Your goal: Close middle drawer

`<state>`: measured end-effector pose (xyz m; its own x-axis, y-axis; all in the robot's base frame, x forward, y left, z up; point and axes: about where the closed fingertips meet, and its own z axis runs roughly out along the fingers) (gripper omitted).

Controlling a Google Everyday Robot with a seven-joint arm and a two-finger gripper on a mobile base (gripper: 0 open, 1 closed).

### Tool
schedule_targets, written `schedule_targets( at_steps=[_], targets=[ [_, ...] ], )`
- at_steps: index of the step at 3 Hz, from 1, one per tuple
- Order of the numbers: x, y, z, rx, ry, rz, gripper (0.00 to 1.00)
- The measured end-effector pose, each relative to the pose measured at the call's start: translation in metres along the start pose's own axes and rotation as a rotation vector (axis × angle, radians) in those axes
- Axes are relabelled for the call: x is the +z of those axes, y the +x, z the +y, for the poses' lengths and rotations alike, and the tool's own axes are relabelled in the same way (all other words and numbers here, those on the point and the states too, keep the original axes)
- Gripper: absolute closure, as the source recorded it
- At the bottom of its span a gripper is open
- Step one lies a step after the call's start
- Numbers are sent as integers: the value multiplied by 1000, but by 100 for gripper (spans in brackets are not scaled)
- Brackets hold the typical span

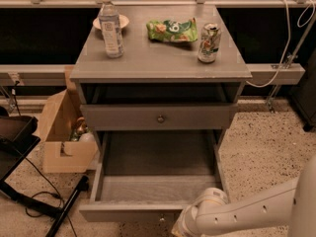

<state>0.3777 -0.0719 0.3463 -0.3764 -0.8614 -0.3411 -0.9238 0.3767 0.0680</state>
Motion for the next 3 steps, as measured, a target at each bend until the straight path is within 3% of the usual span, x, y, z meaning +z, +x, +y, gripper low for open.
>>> schedule_targets(
  at_steps=[1, 3],
  targets=[
    [27, -1, -8, -19, 0, -24, 100],
    [40, -9, -16, -20, -4, -36, 100]
  ],
)
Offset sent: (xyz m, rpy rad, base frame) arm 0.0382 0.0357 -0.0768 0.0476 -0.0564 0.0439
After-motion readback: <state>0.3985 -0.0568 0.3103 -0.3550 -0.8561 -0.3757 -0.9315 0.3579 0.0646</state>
